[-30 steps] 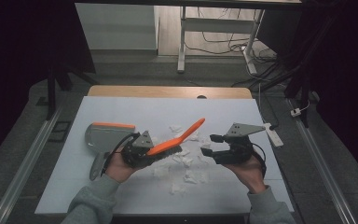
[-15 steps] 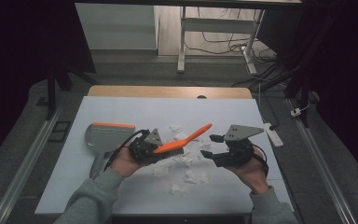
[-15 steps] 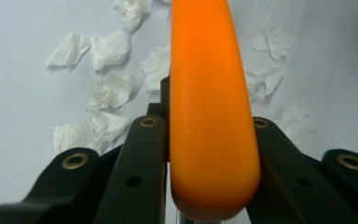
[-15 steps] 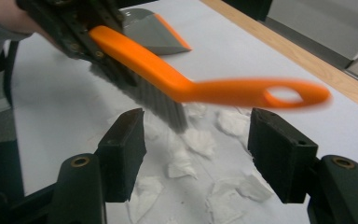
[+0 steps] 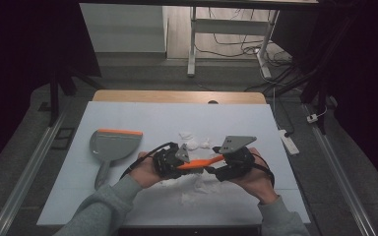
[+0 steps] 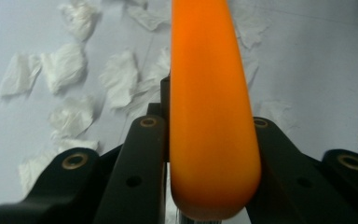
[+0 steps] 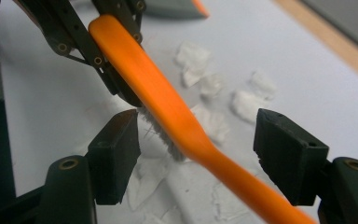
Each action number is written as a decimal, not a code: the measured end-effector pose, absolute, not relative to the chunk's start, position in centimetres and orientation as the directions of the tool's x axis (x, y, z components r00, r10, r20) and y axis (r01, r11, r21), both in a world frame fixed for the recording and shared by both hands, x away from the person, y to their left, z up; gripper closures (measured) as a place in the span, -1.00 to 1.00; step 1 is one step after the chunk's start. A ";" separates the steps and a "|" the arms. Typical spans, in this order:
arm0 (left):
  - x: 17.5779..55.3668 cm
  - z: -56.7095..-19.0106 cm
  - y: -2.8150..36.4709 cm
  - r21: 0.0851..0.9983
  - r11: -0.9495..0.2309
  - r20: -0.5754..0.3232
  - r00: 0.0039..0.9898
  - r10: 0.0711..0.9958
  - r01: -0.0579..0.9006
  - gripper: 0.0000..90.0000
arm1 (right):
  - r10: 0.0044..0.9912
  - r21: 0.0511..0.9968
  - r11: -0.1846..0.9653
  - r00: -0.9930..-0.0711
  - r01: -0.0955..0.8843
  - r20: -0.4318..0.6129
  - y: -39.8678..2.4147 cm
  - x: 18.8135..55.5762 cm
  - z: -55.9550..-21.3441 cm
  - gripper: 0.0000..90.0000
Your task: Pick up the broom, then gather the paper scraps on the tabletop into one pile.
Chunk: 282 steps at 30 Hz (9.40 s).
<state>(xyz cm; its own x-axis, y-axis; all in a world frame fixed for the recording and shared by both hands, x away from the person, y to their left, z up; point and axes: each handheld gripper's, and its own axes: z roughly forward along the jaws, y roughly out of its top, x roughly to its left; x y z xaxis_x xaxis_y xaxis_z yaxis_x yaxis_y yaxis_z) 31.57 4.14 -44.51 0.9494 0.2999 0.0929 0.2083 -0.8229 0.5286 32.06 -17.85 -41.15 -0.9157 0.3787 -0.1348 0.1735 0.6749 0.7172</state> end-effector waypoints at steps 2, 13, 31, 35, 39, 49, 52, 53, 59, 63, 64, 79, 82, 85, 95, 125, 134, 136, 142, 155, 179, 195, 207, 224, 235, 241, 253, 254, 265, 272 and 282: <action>31.4 -44.5 3.8 0.526 -0.829 0.097 0.954 0.283 0.193 0.72 | 0.357 0.693 0.700 -0.926 0.175 -0.126 -17.5 32.3 -41.8 -0.29; 31.0 -44.5 3.2 0.529 -0.836 0.097 0.968 0.232 0.147 0.72 | 0.264 0.574 0.807 -0.954 0.139 -0.139 -16.5 32.3 -43.9 0.28; 31.2 -44.1 6.8 0.643 -0.725 0.187 0.868 0.460 0.246 -0.20 | 0.270 0.591 0.795 -0.952 0.137 -0.142 -16.6 32.2 -44.0 0.57; 30.2 -43.7 9.6 0.705 -0.633 0.122 0.825 0.551 0.319 -0.27 | 0.315 0.618 0.768 -0.939 0.166 -0.139 -17.3 32.4 -43.8 0.57; 28.8 -44.1 12.6 0.750 -0.541 0.045 0.786 0.617 0.382 -0.28 | 0.344 0.639 0.746 -0.930 0.189 -0.126 -17.9 32.8 -43.6 0.57; 25.9 -46.2 18.0 0.784 -0.425 -0.006 0.690 0.723 0.452 -0.30 | 0.467 0.734 0.618 -0.883 0.281 -0.055 -20.2 33.9 -43.3 0.57; 25.4 -46.8 19.0 0.784 -0.414 -0.009 0.675 0.738 0.463 -0.34 | 0.485 0.747 0.601 -0.872 0.285 -0.058 -20.7 34.1 -43.1 0.57; 25.3 -47.0 19.3 0.786 -0.405 -0.010 0.664 0.747 0.467 -0.34 | 0.499 0.749 0.596 -0.865 0.291 -0.061 -20.8 34.1 -43.0 0.57; 25.0 -47.9 21.0 0.783 -0.370 -0.030 0.624 0.781 0.500 -0.35 | 0.560 0.766 0.560 -0.826 0.315 -0.070 -21.9 34.7 -42.7 0.57; 25.0 -48.9 21.4 0.771 -0.366 -0.036 0.609 0.792 0.522 -0.38 | 0.584 0.766 0.550 -0.809 0.333 -0.068 -22.6 35.0 -42.8 0.57; 25.0 -49.1 21.4 0.767 -0.365 -0.040 0.607 0.793 0.528 -0.38 | 0.591 0.766 0.549 -0.803 0.335 -0.072 -22.7 35.1 -42.8 0.57; 25.4 -49.9 22.1 0.768 -0.330 -0.072 0.586 0.807 0.549 -0.40 | 0.710 0.789 0.468 -0.701 0.399 -0.066 -25.3 36.0 -42.3 0.57; 25.4 -49.9 22.1 0.769 -0.331 -0.068 0.584 0.809 0.547 -0.40 | 0.710 0.788 0.468 -0.701 0.401 -0.065 -25.5 36.0 -42.2 0.57; 25.4 -49.8 22.2 0.771 -0.330 -0.066 0.584 0.809 0.545 -0.40 | 0.711 0.774 0.484 -0.699 0.407 -0.077 -25.5 36.3 -42.1 0.57; 25.8 -49.8 22.2 0.770 -0.342 -0.061 0.596 0.801 0.539 -0.40 | 0.761 0.680 0.517 -0.643 0.520 -0.087 -25.7 39.6 -41.7 0.57; 25.9 -50.3 22.0 0.764 -0.343 -0.079 0.608 0.790 0.546 -0.39 | 0.539 0.257 0.834 -0.821 0.489 -0.186 -16.7 44.1 -44.5 0.58; 25.9 -50.3 22.0 0.763 -0.344 -0.078 0.606 0.791 0.547 -0.39 | 0.444 0.323 0.864 -0.886 0.385 -0.133 -15.3 40.7 -43.0 0.58; 25.9 -50.3 22.0 0.763 -0.343 -0.079 0.605 0.792 0.548 -0.39 | 0.462 0.353 0.850 -0.875 0.391 -0.142 -15.5 40.9 -42.0 0.58; 26.0 -50.3 22.0 0.765 -0.338 -0.082 0.604 0.792 0.548 -0.39 | 0.515 0.404 0.816 -0.837 0.413 -0.185 -15.9 42.7 -40.7 0.58; 26.5 -50.4 22.3 0.764 -0.326 -0.100 0.601 0.793 0.557 -0.39 | 0.509 0.313 0.847 -0.826 0.430 -0.243 -12.7 48.8 -43.6 0.58; 26.4 -50.5 22.4 0.767 -0.320 -0.102 0.597 0.795 0.557 -0.38 | 0.280 0.201 0.950 -0.934 0.237 -0.222 -10.4 45.0 -45.0 0.59; 26.3 -50.4 22.5 0.767 -0.310 -0.109 0.591 0.799 0.561 -0.38 | 0.366 0.422 0.863 -0.920 0.278 -0.141 -13.8 42.5 -41.2 0.58; 26.3 -50.4 22.6 0.769 -0.309 -0.106 0.588 0.802 0.560 -0.38 | 0.460 0.520 0.763 -0.888 0.385 -0.016 -11.7 42.7 -40.3 0.58; 26.1 -50.4 22.6 0.770 -0.314 -0.099 0.590 0.801 0.556 -0.38 | 0.517 0.411 0.717 -0.825 0.563 0.228 -2.1 42.7 -45.6 0.58; 26.1 -50.5 22.7 0.769 -0.319 -0.100 0.597 0.796 0.554 -0.38 | 0.624 0.336 0.628 -0.712 0.702 0.322 -4.4 44.9 -47.4 0.58; 26.1 -50.5 22.5 0.768 -0.323 -0.100 0.602 0.792 0.553 -0.37 | 0.662 0.320 0.619 -0.696 0.717 0.277 -7.8 44.1 -46.3 0.58; 26.1 -50.5 22.6 0.768 -0.324 -0.097 0.600 0.794 0.553 -0.37 | 0.554 0.501 0.630 -0.795 0.594 0.246 -9.8 39.6 -39.6 0.58; 26.1 -50.5 22.6 0.769 -0.321 -0.097 0.597 0.796 0.553 -0.37 | 0.541 0.497 0.641 -0.804 0.585 0.248 -9.6 39.2 -39.5 0.58; 26.1 -50.3 23.6 0.779 -0.292 -0.105 0.575 0.811 0.555 -0.37 | 0.395 0.350 0.802 -0.869 0.484 0.297 -5.4 34.9 -44.8 0.58; 26.2 -50.3 23.5 0.777 -0.295 -0.105 0.576 0.810 0.556 -0.37 | 0.408 0.309 0.827 -0.880 0.469 0.245 -5.1 35.4 -46.0 0.58; 26.2 -50.4 23.4 0.774 -0.303 -0.100 0.581 0.808 0.556 -0.37 | 0.504 0.313 0.792 -0.850 0.525 0.153 -7.7 37.5 -45.7 0.58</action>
<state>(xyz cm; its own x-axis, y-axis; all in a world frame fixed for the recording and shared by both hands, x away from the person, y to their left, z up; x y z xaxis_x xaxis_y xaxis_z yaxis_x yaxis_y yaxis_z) 26.20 23.36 -50.39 0.5807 0.8079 -0.1005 0.5558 -0.3033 0.7740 37.52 -7.69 -45.68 -0.8503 0.5037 0.1527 0.5251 0.7915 0.3127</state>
